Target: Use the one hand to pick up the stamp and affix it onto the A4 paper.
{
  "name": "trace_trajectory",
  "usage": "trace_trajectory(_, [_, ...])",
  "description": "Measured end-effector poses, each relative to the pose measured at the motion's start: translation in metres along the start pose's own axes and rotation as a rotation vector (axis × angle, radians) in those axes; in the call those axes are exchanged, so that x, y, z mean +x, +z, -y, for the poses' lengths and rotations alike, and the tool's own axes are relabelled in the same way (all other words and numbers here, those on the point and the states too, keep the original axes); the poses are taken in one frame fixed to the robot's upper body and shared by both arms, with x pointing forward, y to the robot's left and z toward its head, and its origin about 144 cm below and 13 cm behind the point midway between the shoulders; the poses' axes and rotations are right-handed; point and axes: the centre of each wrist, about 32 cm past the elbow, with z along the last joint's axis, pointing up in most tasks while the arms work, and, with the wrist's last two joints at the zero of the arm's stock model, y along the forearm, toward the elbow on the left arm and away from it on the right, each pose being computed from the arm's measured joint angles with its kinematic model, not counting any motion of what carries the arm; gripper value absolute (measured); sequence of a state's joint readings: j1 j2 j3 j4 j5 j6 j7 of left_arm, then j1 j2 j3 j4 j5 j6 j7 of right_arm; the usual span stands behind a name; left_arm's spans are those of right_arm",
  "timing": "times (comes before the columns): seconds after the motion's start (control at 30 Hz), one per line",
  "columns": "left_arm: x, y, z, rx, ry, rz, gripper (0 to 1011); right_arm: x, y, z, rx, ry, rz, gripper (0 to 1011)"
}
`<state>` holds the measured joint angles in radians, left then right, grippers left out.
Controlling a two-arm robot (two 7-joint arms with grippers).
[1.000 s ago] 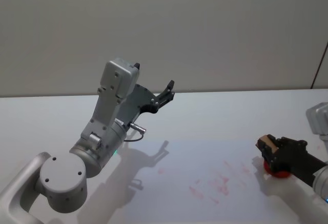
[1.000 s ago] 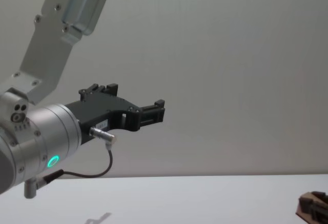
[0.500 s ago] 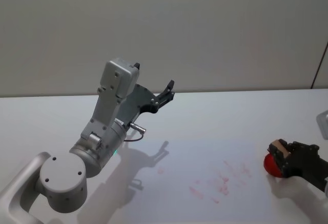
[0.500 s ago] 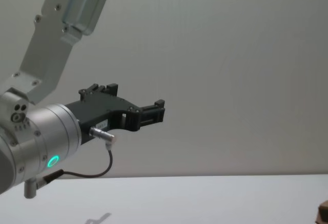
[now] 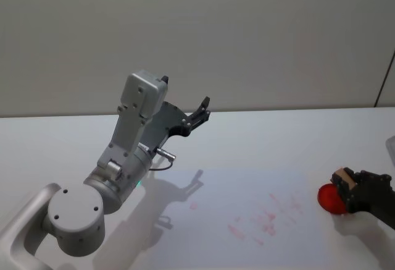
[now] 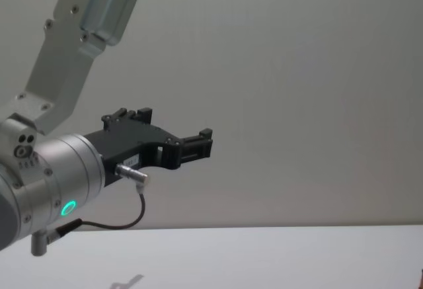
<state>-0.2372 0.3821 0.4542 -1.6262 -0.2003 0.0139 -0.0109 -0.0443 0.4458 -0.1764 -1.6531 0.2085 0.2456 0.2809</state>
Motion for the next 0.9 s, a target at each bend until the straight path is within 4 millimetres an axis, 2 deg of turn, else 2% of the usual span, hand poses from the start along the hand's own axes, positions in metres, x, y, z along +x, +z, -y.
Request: trace_trajectory(0.9, [0.0000,0.0000,0.0000,0.000,0.000,0.000,1001,-0.0094,-0.0027,-0.0089,-0.040,0.011,-0.002,216])
